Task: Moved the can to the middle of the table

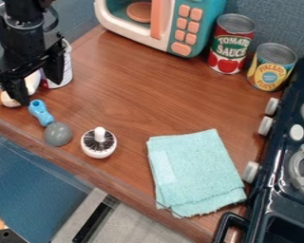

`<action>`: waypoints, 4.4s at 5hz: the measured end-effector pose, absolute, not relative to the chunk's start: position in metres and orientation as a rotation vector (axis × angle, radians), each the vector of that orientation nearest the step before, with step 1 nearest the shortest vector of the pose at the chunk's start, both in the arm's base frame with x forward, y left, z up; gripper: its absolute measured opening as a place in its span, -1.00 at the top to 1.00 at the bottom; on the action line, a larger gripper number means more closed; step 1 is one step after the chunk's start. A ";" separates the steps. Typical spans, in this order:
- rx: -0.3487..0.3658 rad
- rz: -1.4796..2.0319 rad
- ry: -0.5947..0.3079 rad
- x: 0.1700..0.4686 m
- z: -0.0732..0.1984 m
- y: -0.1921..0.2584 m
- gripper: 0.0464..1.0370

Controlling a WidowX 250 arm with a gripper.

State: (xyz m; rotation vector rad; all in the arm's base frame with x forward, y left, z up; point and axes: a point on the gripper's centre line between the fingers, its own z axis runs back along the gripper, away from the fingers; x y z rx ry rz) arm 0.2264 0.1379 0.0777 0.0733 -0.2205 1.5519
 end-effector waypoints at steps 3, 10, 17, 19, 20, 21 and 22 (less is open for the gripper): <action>0.063 1.560 -0.183 0.234 0.084 0.139 -0.93; 0.146 2.116 -0.163 0.286 0.066 0.251 -0.93; 0.004 1.534 -0.031 0.370 0.060 0.053 -0.92; -0.001 1.346 -0.010 0.385 0.058 -0.014 -0.92; -0.014 1.323 -0.007 0.388 0.062 -0.027 -0.92; -0.029 1.267 -0.018 0.390 0.063 -0.043 -0.92; -0.027 1.265 -0.020 0.389 0.063 -0.045 -0.92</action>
